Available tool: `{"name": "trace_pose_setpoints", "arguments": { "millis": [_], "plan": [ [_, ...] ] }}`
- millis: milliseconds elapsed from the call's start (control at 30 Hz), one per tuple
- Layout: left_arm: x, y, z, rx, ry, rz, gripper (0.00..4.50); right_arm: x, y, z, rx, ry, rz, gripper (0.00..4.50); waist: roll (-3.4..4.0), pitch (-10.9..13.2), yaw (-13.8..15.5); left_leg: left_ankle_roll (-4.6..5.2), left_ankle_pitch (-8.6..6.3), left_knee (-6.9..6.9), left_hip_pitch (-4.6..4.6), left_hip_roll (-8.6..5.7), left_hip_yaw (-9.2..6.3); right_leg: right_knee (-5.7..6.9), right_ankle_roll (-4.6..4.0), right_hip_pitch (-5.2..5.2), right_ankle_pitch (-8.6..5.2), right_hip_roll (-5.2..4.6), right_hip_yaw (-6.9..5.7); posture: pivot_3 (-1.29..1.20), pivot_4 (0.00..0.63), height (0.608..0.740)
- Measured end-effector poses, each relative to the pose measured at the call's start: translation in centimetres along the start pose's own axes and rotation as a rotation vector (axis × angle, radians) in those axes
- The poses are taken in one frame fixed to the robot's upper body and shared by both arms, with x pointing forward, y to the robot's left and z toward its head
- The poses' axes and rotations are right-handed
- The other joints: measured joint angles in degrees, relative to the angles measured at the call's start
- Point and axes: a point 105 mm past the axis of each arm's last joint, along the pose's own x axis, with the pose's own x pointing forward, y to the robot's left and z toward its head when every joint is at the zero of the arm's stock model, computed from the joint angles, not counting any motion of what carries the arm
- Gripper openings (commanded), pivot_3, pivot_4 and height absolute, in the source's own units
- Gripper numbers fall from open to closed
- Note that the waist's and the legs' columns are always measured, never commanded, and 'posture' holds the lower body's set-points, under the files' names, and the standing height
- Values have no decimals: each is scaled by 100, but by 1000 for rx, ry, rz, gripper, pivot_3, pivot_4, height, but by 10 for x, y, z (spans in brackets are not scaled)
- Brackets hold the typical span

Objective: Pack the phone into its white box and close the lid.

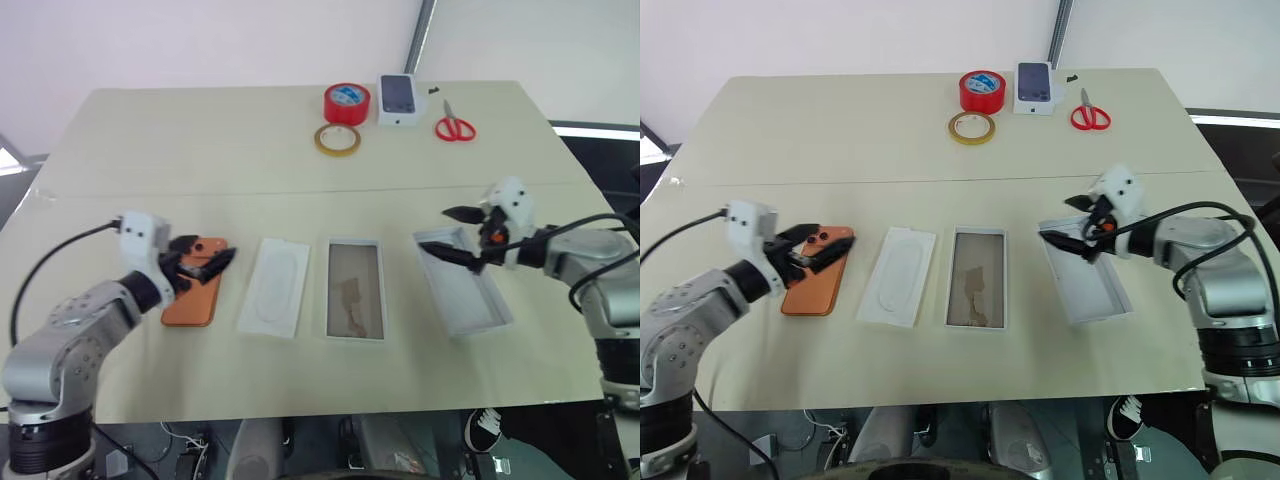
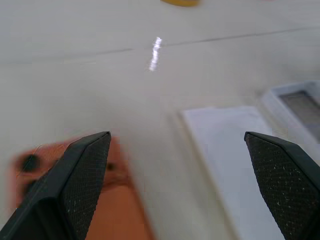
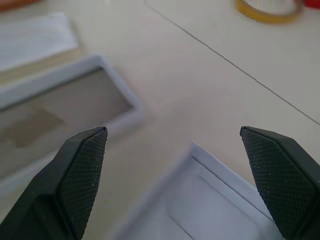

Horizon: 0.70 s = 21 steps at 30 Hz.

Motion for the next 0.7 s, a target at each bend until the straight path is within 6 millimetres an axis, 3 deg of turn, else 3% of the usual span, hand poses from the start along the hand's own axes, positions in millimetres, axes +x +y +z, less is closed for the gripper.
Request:
{"name": "trace_pose_setpoints", "arguments": {
  "millis": [133, 300, 433, 533, 700],
  "plan": [
    [7, -13, -17, -86, 135, -17, 4500, 14, 29, 8, -14, -22, 91, 4449, -2, -1, 17, 3, -1, 5, 0, -3, -6, 2, 0, 3, 0, 0, -1, 0, 150, 740],
    [10, -18, -31, -136, 253, -17, 4500, 16, 39, 4, 5, -7, 107, 4449, -3, -1, 39, -4, 3, 7, 0, -4, -7, 1, 0, 4, 0, -2, -2, 0, 150, 740],
    [17, -23, -30, -175, 291, -31, 4500, 18, 51, 5, -9, -8, 157, 4449, 0, -3, 32, -12, 7, 8, 6, -6, -8, 0, 1, 12, -1, -2, -3, 0, 150, 740],
    [21, -30, -32, -266, 280, -82, 3714, 19, 56, 4, -20, 0, 183, 4500, -2, -3, 43, -20, 12, 9, 5, -7, -9, -1, 1, 13, -1, -2, -4, 0, 150, 740],
    [22, -33, -39, -331, 308, -102, 1305, 20, 68, -3, -61, 55, 240, 4500, -4, -3, 33, -21, 13, 9, 4, -6, -9, -2, 1, 12, -1, 0, -4, 0, 150, 740]
  ]
}}
